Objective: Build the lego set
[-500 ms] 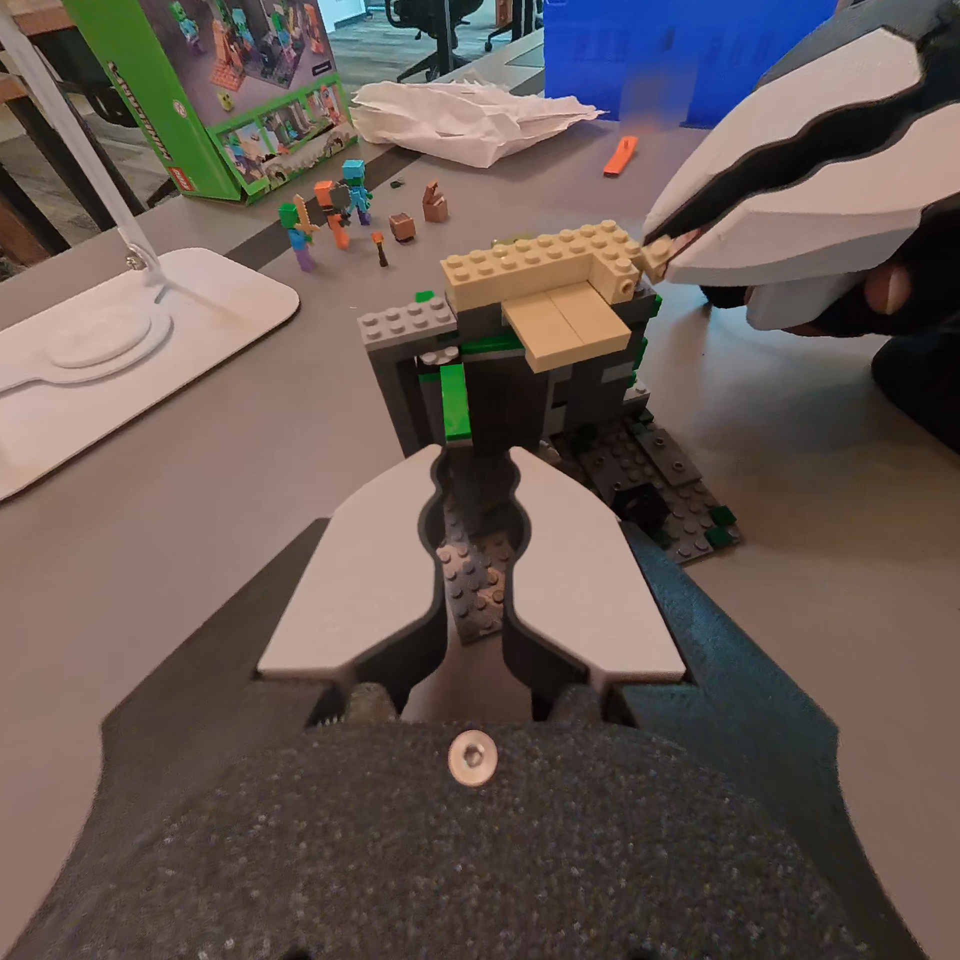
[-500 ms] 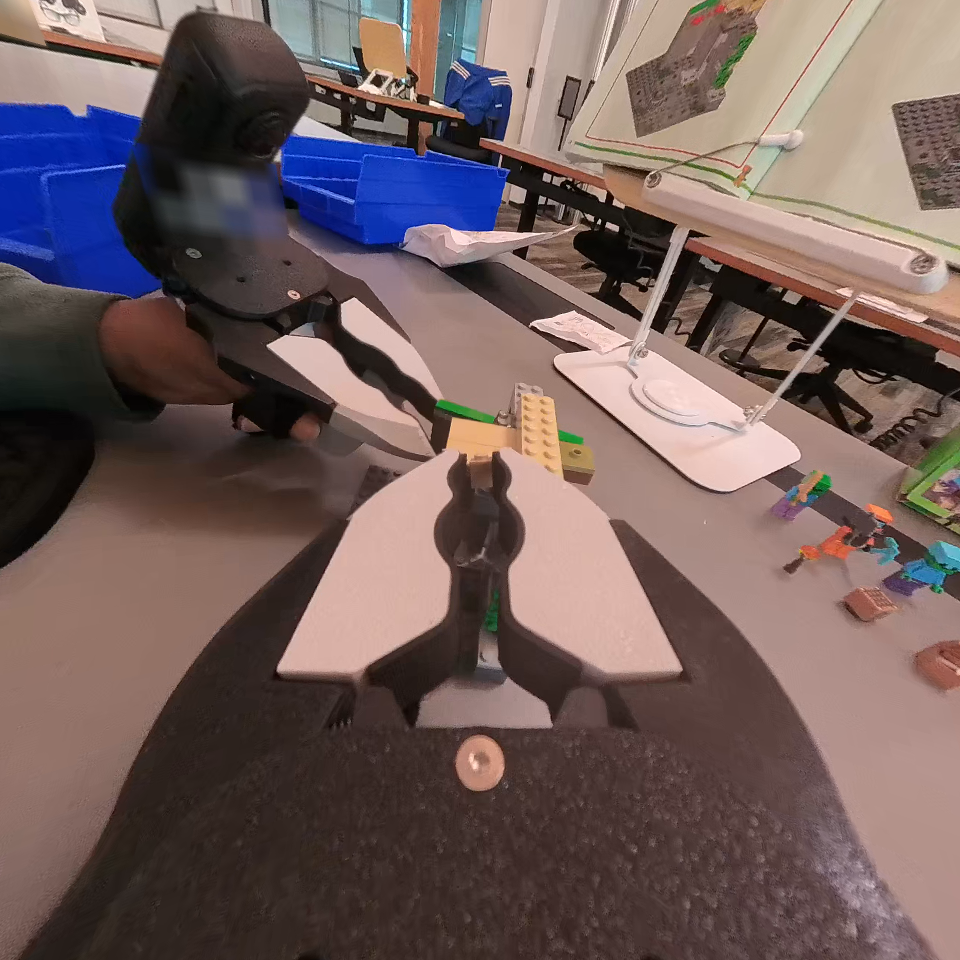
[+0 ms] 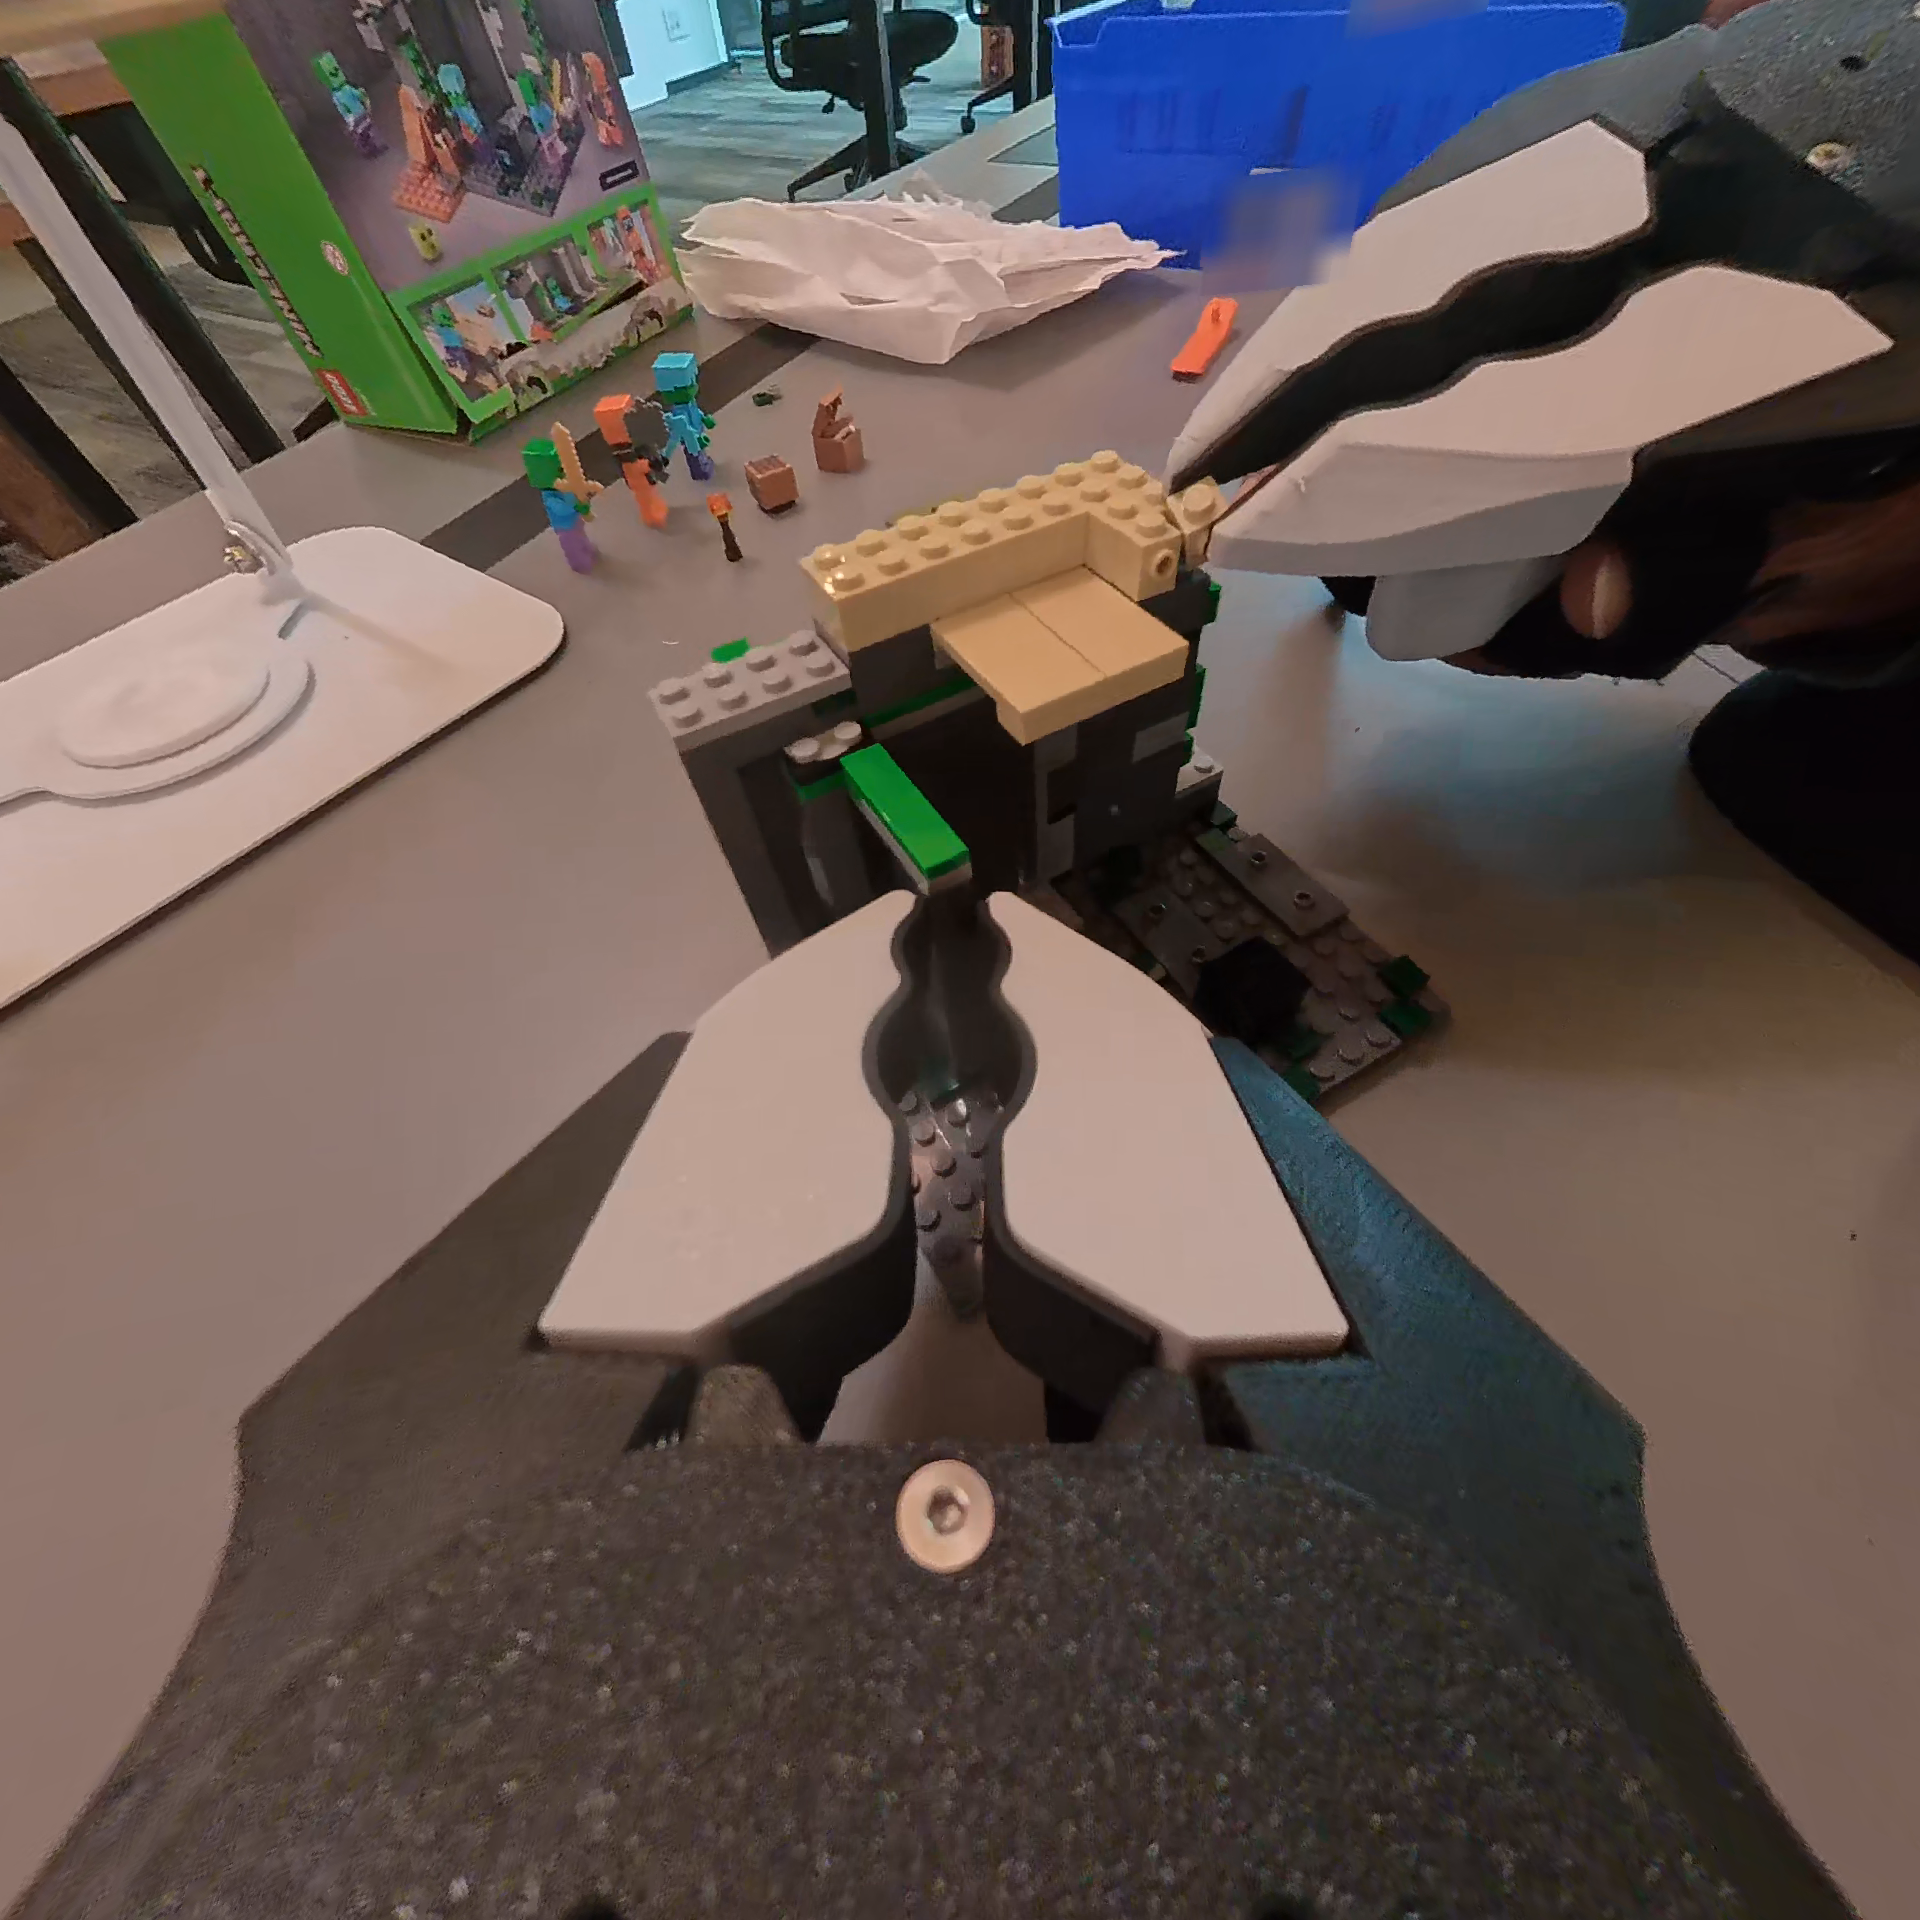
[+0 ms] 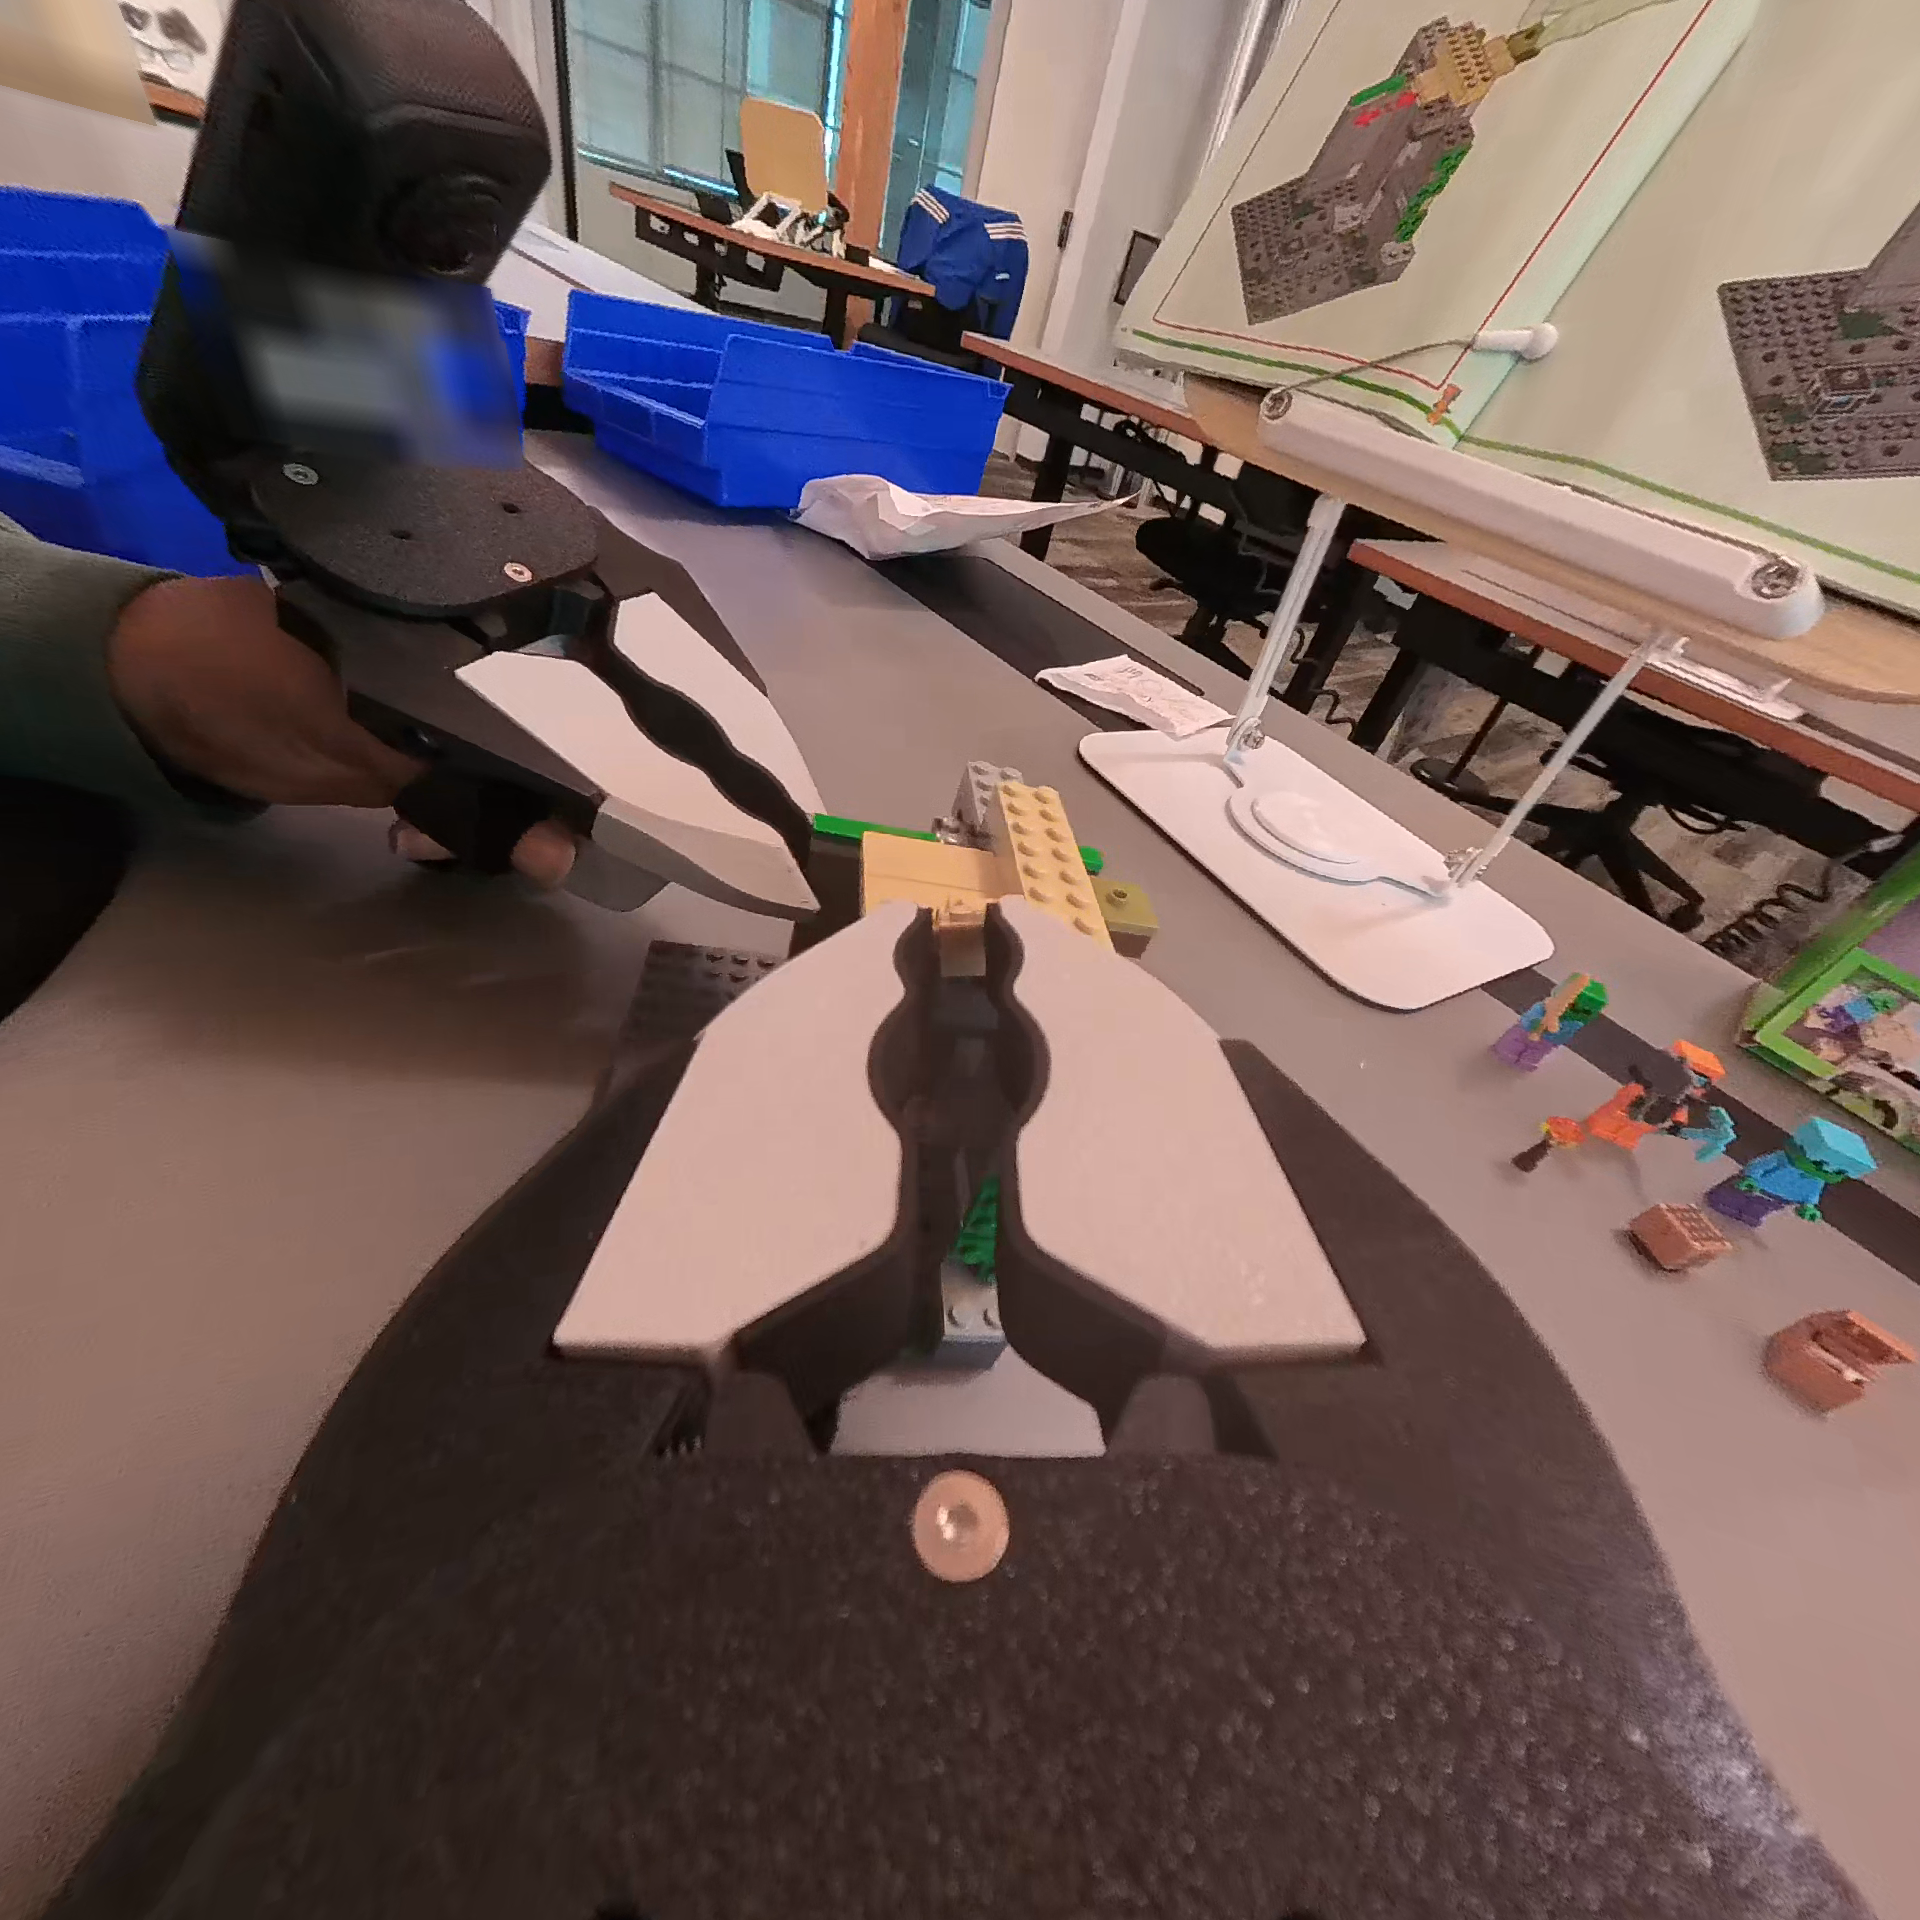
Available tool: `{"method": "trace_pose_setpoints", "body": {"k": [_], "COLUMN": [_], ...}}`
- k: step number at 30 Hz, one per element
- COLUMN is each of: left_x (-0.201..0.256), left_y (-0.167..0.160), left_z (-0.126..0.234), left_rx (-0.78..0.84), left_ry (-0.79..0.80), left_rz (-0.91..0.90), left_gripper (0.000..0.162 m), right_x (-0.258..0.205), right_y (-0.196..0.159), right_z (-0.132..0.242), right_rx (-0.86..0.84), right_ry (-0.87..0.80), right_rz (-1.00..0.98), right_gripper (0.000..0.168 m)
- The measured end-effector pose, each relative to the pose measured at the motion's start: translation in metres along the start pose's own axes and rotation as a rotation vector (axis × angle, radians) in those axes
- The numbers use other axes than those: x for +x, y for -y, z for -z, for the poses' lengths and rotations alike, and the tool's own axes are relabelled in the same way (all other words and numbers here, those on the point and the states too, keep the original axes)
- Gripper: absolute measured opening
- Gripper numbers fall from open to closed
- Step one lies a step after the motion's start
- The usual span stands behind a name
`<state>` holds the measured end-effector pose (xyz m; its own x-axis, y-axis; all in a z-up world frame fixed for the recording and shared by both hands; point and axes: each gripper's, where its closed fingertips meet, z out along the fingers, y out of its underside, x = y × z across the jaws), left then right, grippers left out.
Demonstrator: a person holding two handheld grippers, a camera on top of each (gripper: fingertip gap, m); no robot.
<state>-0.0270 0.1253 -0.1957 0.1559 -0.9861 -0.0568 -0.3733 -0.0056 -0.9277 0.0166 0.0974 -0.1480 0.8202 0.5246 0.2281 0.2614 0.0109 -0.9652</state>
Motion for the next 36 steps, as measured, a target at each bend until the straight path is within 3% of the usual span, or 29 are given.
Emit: {"method": "trace_pose_setpoints", "body": {"k": [24,36], "left_x": [0.0084,0.0088], "left_y": [-0.0015,-0.0016], "left_z": [0.0003,0.0005], "left_rx": [0.004,0.003], "left_ry": [-0.045,-0.050], "left_rz": [0.027,0.034], "left_gripper": [0.007,0.007], "right_x": [0.0015,-0.0011], "right_y": [-0.0036,-0.0013], "right_z": [0.0039,0.0011], "right_rx": [0.005,-0.039], "right_ry": [0.053,0.015], "right_rz": [0.108,0.332], "right_gripper": [0.011,0.006]}}
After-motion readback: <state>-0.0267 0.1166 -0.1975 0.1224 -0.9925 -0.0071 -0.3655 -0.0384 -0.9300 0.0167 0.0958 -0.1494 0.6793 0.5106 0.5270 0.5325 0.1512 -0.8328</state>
